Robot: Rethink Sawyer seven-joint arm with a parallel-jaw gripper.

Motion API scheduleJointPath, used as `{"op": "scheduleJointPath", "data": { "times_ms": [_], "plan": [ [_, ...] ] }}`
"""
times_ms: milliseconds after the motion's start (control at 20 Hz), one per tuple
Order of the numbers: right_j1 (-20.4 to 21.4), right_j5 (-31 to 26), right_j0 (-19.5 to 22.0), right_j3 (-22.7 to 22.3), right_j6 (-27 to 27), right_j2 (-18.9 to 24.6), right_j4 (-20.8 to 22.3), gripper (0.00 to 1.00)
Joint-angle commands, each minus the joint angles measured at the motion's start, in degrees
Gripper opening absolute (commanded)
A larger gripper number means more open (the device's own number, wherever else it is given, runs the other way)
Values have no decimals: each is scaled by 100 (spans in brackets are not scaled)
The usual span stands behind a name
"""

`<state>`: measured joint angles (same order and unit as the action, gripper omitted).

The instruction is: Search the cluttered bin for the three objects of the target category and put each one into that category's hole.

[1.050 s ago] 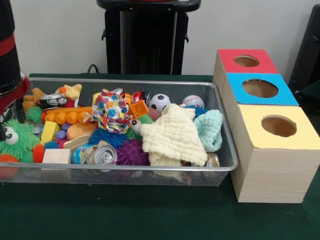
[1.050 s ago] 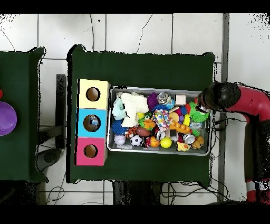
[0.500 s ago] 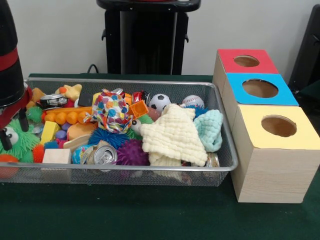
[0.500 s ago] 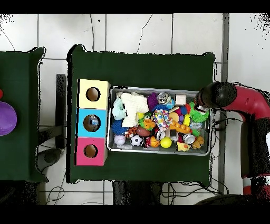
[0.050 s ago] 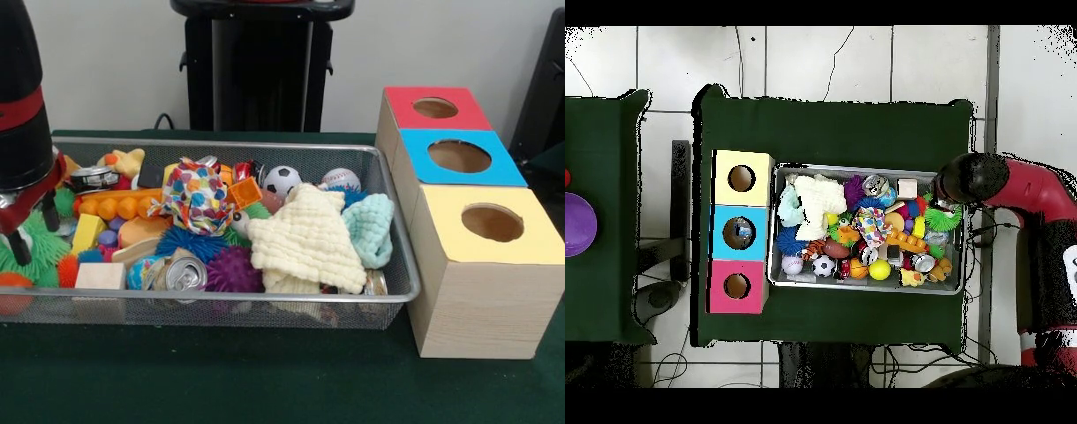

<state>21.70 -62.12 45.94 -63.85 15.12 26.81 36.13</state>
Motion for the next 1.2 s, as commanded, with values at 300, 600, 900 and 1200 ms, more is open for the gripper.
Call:
{"op": "scheduleJointPath", "data": {
  "times_ms": [300, 600, 900, 1200],
  "plan": [
    [-647, -1090, -387, 765, 102, -514, 358, 100],
    [-930, -1010, -624, 1061, 389, -801, 448, 100],
    [-1020, -1115, -897, 1159, 424, -1162, 463, 100],
    [-1017, -1283, -1187, 1330, 522, -1674, 551, 100]
  ]
}}
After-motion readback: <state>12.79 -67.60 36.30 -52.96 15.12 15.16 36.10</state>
